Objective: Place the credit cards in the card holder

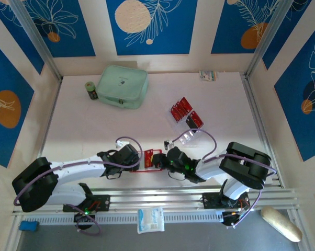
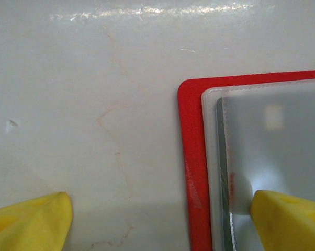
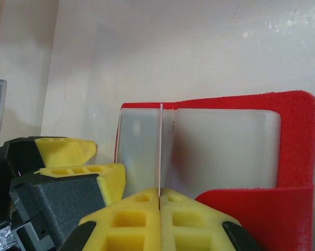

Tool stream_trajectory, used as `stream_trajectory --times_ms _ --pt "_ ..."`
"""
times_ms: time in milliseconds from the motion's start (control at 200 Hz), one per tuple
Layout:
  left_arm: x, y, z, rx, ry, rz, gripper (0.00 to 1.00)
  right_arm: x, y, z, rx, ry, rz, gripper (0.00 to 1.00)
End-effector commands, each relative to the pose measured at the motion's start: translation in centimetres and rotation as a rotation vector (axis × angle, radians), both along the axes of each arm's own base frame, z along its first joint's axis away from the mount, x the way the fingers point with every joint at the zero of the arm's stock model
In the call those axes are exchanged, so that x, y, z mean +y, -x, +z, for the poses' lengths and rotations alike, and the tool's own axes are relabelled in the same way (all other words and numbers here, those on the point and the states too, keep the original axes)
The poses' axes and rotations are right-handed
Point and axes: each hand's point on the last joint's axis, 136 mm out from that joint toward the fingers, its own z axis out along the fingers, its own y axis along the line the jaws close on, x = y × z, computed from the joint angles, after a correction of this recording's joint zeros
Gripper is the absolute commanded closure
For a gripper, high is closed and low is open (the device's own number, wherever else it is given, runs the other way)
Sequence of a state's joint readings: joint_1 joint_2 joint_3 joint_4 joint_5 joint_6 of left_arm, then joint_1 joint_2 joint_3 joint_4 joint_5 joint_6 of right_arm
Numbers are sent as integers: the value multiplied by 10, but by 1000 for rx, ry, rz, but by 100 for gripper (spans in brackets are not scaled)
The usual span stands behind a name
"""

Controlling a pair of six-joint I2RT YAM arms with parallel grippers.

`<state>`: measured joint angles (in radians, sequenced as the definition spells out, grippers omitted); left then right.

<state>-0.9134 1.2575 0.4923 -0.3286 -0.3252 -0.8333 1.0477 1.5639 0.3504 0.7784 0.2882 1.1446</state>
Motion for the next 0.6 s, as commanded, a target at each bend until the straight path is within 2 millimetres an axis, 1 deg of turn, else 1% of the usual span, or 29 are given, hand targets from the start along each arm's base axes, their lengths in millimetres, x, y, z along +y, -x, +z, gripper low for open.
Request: stream_trajectory --times_ms 0,200,595 --pt "33 22 -25 99 -125 14 11 -9 1 -9 0 30 -26 100" --pt "33 23 -24 100 -125 13 11 -11 3 -13 7 56 -25 100" --pt "33 23 -25 99 -124 17 11 -5 7 -27 38 97 -39 100"
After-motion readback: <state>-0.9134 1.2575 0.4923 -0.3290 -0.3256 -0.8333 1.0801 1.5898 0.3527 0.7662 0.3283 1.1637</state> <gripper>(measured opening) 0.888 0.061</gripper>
